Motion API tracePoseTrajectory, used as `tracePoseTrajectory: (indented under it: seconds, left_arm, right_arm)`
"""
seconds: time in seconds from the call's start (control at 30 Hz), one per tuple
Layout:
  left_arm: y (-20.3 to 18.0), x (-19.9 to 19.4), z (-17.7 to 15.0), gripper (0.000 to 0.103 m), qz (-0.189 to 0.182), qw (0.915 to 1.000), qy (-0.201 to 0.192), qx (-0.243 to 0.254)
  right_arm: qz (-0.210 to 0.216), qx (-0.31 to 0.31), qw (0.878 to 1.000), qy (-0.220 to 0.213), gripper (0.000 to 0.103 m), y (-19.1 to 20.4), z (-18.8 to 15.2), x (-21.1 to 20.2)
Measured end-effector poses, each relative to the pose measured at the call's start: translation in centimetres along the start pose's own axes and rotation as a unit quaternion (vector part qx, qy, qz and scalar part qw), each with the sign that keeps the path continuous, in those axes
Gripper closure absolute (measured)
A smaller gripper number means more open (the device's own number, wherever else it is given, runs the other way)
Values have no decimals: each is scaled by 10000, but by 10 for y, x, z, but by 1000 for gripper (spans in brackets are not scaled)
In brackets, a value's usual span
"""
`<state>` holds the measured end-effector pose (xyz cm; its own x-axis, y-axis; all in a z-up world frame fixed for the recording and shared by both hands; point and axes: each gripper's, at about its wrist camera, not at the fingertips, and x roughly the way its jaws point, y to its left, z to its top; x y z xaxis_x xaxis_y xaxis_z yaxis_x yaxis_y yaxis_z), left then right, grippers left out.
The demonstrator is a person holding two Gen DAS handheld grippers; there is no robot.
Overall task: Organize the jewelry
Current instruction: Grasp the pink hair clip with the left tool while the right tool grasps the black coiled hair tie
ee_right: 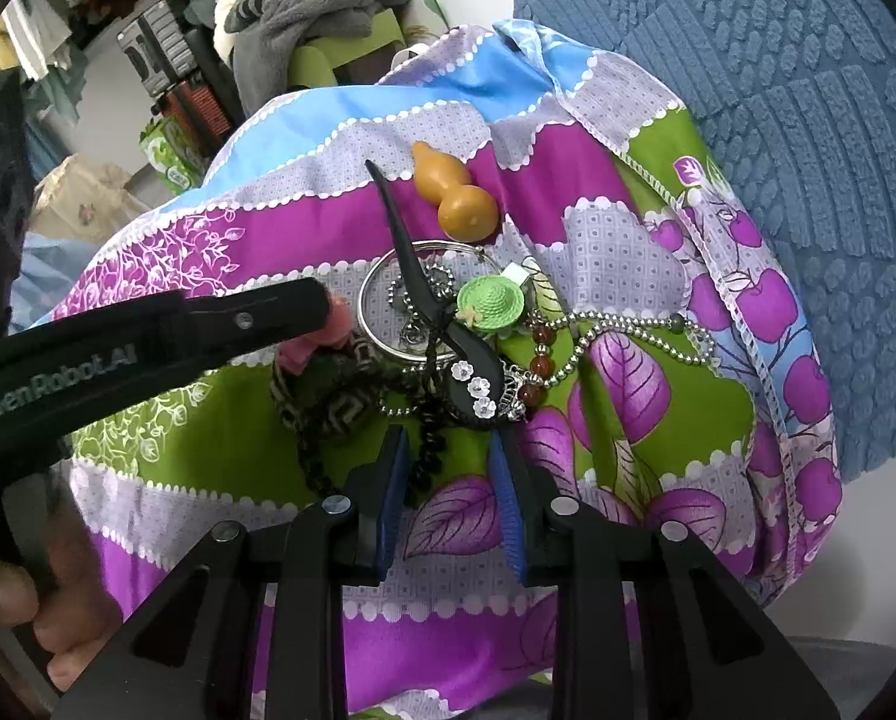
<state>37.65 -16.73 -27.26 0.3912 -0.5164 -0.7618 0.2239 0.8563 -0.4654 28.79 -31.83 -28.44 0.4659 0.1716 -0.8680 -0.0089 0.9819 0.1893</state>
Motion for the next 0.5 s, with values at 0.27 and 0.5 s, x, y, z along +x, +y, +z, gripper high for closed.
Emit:
tracePoseTrajectory:
  seconds: [0.27, 0.5]
  left_arm:
    - [5, -30, -8, 91, -39, 9999, -147, -54]
    - [11, -65, -24, 91, 52, 9996, -259, -62]
  right_arm:
    - [44, 80, 10000, -24, 68, -1, 0, -3]
    - [-65, -100, 9999, 3, 65, 5, 0, -1]
